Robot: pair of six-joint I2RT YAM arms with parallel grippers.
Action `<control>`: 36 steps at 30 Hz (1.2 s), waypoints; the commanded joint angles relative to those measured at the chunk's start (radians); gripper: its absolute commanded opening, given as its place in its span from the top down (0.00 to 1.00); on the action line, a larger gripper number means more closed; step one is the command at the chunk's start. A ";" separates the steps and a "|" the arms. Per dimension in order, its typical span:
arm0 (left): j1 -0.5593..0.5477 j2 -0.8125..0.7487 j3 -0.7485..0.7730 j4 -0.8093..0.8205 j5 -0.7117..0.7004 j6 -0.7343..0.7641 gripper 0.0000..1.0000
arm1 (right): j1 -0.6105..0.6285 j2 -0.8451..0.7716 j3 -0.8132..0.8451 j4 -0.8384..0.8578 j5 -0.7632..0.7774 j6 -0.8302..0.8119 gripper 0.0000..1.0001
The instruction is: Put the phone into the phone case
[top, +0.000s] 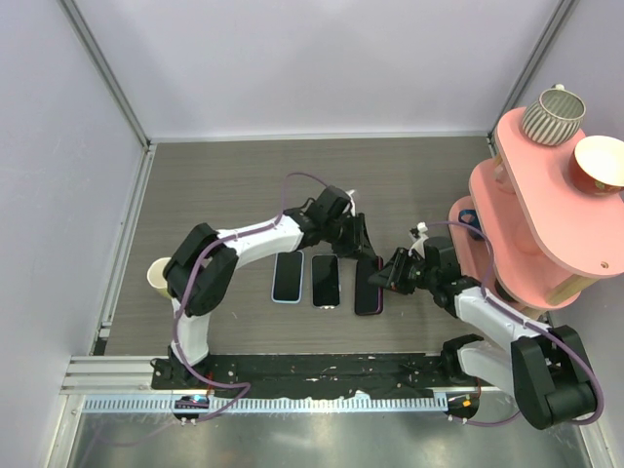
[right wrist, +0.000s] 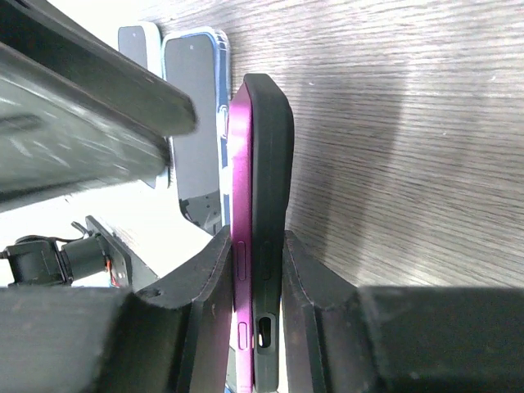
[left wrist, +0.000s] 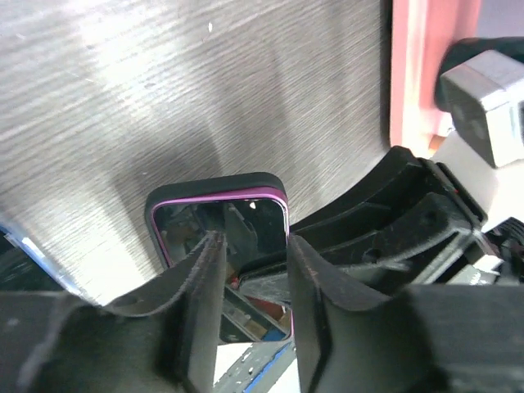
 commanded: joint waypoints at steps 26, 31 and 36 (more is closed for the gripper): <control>0.139 -0.410 -0.537 0.835 0.378 -0.229 0.50 | 0.002 -0.187 0.090 0.475 -0.437 0.348 0.96; 0.139 -0.365 -0.555 0.957 0.426 -0.296 0.84 | 0.001 -0.182 0.095 0.452 -0.440 0.346 0.81; 0.145 -0.407 -0.552 0.873 0.409 -0.218 0.96 | 0.002 -0.185 0.086 0.459 -0.466 0.360 0.56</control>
